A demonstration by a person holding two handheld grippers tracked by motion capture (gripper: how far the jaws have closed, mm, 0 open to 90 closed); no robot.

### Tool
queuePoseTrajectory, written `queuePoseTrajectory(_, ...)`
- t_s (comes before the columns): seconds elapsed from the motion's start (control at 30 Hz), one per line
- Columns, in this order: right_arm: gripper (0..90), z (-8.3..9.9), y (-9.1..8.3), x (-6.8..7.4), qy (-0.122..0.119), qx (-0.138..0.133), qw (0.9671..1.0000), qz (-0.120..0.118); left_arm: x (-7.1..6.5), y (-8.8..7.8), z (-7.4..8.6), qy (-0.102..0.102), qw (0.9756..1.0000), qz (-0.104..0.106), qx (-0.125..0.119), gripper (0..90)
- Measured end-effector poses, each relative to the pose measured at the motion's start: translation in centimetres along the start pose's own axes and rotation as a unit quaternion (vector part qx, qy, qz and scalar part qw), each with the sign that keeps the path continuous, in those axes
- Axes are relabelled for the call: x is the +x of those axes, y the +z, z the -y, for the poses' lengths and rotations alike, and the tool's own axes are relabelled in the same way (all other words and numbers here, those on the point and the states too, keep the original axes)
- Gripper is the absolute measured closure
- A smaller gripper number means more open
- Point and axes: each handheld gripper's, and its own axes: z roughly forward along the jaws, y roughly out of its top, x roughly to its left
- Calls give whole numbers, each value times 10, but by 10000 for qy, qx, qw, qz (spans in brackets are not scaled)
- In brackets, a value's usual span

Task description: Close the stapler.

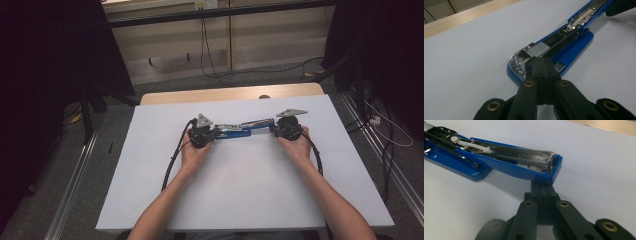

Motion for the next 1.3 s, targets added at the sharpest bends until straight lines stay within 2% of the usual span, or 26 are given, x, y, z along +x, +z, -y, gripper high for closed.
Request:
queuePoseTrajectory(0.17,900,-3,0,3,6,-223,9997,-42,0,0,0,18,10000,-26,12,900)
queuePoseTrajectory(0.67,892,-6,-4,5,-10,-400,9991,-144,-2,-1,-1,37,10000,-35,47,900)
queuePoseTrajectory(0.8,838,-8,-6,6,-38,-458,9987,-198,-4,-3,-1,2,10000,-59,80,900)
queuePoseTrajectory(0.97,733,-8,-8,8,-45,-467,9986,-237,-4,-3,0,-66,10000,19,54,897)
queuePoseTrajectory(1.07,690,-8,-9,7,-17,-504,9983,-286,-5,-3,0,-61,10000,17,37,868)
queuePoseTrajectory(1.2,595,-8,-10,7,1,-546,9978,-367,-6,-5,2,-128,9999,93,11,839)
queuePoseTrajectory(1.3,529,-9,-12,7,19,-625,9973,-392,-6,-7,2,-102,9999,65,7,809)
